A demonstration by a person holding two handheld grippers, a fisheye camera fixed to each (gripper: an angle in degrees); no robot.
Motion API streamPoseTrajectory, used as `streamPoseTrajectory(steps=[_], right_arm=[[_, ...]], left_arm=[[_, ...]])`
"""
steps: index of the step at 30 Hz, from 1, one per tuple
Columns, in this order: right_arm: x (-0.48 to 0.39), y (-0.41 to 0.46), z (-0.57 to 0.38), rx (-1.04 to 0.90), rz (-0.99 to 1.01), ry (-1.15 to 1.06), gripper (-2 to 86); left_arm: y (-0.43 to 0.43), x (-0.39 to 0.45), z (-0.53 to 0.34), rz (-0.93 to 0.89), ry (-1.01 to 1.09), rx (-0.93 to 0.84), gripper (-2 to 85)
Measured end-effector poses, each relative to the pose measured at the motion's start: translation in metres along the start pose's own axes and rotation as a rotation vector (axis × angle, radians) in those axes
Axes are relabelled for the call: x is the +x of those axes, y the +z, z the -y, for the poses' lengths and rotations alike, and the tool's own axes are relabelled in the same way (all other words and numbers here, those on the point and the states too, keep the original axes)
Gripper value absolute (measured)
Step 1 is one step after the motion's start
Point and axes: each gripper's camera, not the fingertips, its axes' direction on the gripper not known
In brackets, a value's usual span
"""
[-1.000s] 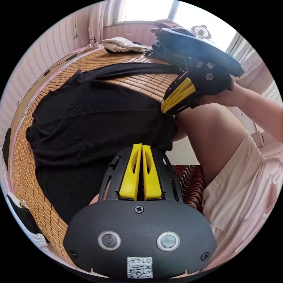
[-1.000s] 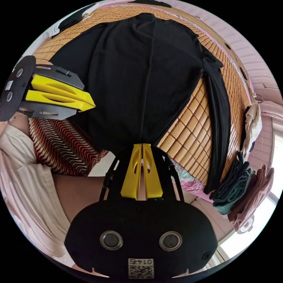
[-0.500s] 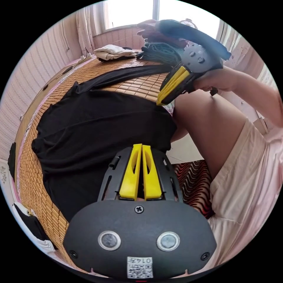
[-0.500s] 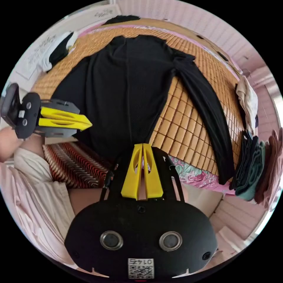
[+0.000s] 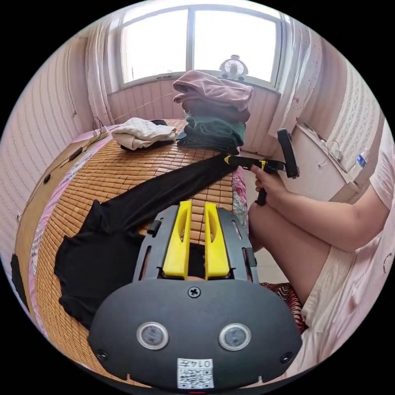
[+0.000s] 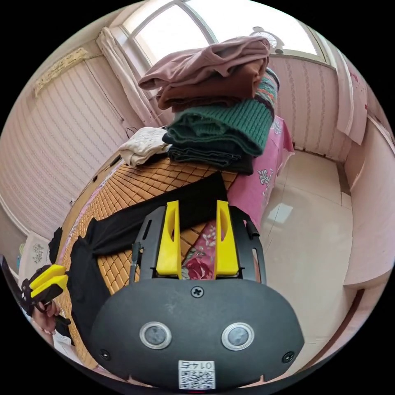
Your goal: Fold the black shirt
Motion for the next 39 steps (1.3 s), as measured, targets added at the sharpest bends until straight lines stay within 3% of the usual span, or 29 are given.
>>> streamPoseTrajectory(steps=[7,12,14,21,27,30,33,39], right_arm=[[0.063,0.029,0.012,-0.122,-0.004,0.142,16.1],[0.077,0.035,0.016,-0.104,-0.103,0.159,8.3],[0.092,0.035,0.016,-0.068,-0.023,0.187,5.0],[0.087,0.049,0.022,-0.049,-0.019,0.082,3.1],[0.091,0.052,0.028,-0.024,0.072,0.096,2.5],[0.068,0.046,0.03,0.029,0.114,-0.023,2.4],[0.041,0.033,0.028,0.108,0.238,-0.158,2.3],[-0.036,-0.03,0.024,0.225,0.705,-0.394,2.1]], left_arm=[[0.079,-0.018,0.109,-0.014,0.166,-0.086,6.2],[0.138,-0.03,0.158,-0.029,0.163,-0.178,7.0],[0.165,-0.032,0.175,-0.029,0.169,-0.216,7.4],[0.227,-0.033,0.199,0.002,0.163,-0.394,6.6],[0.219,-0.039,0.199,-0.065,0.162,-0.364,-0.4],[0.198,-0.048,0.201,-0.016,0.145,-0.334,-0.9],[0.149,-0.066,0.198,0.034,0.13,-0.254,-0.9],[-0.029,-0.123,0.126,0.184,-0.043,-0.004,-1.0]])
